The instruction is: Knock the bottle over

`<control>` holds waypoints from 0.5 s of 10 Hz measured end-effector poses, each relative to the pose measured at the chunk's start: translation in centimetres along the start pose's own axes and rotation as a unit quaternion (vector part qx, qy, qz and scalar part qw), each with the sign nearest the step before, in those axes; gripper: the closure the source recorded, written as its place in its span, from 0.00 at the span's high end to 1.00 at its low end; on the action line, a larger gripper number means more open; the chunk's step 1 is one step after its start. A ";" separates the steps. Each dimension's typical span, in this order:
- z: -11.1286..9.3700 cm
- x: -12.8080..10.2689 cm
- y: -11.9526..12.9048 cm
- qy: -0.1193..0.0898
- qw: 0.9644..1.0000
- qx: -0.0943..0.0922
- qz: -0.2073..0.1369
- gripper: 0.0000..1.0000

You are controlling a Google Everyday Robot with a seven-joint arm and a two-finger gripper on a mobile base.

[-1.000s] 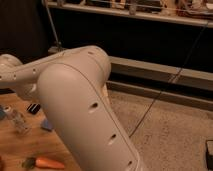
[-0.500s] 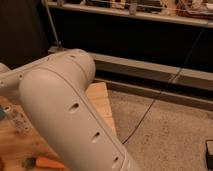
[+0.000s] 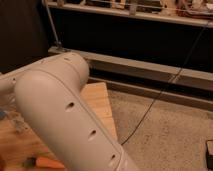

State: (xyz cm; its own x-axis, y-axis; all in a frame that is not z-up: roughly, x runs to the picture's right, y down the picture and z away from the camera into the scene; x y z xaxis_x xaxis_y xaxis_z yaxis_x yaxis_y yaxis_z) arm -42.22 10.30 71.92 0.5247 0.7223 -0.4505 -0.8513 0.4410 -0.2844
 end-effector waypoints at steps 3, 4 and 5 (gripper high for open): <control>-2.4 -0.8 2.8 -0.022 0.989 -0.148 -0.013 0.00; -3.4 -0.9 3.2 -0.031 0.981 -0.193 -0.015 0.00; -4.8 -1.1 3.3 -0.043 0.969 -0.242 -0.021 0.00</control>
State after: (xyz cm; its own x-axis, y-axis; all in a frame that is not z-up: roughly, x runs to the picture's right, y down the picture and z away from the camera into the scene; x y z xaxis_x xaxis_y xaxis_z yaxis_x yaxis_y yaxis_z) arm -45.59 8.45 67.38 0.5381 0.7606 -0.3632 -0.7150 0.1837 -0.6745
